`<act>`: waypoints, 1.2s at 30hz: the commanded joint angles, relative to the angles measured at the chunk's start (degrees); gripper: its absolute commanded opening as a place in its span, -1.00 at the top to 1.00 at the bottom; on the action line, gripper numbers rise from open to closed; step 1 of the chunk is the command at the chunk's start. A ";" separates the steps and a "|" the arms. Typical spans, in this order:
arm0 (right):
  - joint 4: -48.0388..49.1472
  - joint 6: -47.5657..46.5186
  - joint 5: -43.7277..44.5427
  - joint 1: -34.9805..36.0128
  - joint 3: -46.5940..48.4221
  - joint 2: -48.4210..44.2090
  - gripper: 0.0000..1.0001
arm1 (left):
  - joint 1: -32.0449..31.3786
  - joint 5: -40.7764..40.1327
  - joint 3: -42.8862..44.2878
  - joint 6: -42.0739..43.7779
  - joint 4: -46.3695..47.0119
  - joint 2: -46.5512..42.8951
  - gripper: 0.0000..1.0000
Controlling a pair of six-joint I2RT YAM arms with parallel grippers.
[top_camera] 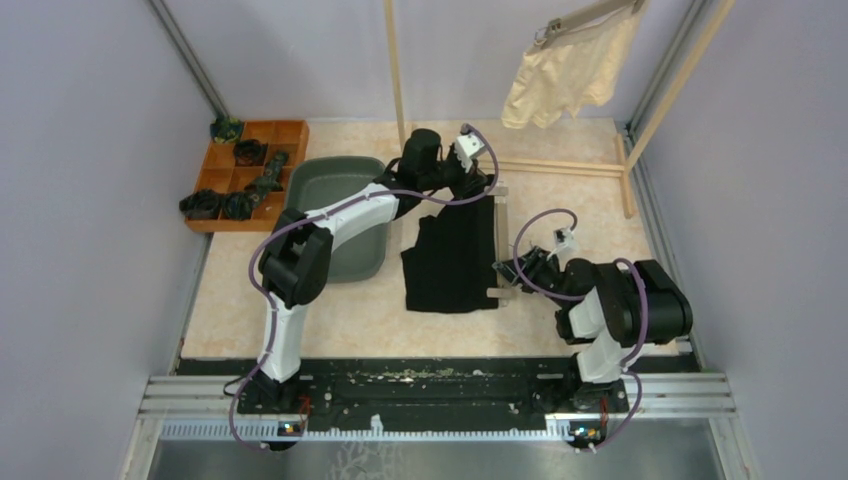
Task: Clip the underwear to the hanger
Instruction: Pick up the hanger at the center of the board.
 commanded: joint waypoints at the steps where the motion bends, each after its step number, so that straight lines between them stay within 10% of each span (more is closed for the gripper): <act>1: 6.53 0.05 -0.68 0.83 1.77 1.83 0.05 | 0.42 1.19 2.36 -0.26 2.16 0.87 1.00; 20: 4.20 -2.44 1.37 1.13 1.41 -1.85 0.93 | 2.11 -3.83 -1.51 -4.54 5.07 0.23 0.93; 26: -18.32 -10.89 8.24 3.48 4.27 -16.79 1.00 | 4.02 -5.70 -5.92 -11.06 8.95 -0.75 -0.18; 36: -34.62 -15.62 14.54 6.57 7.26 -28.84 1.00 | 6.05 -11.71 -9.73 -19.73 11.85 -4.29 -0.62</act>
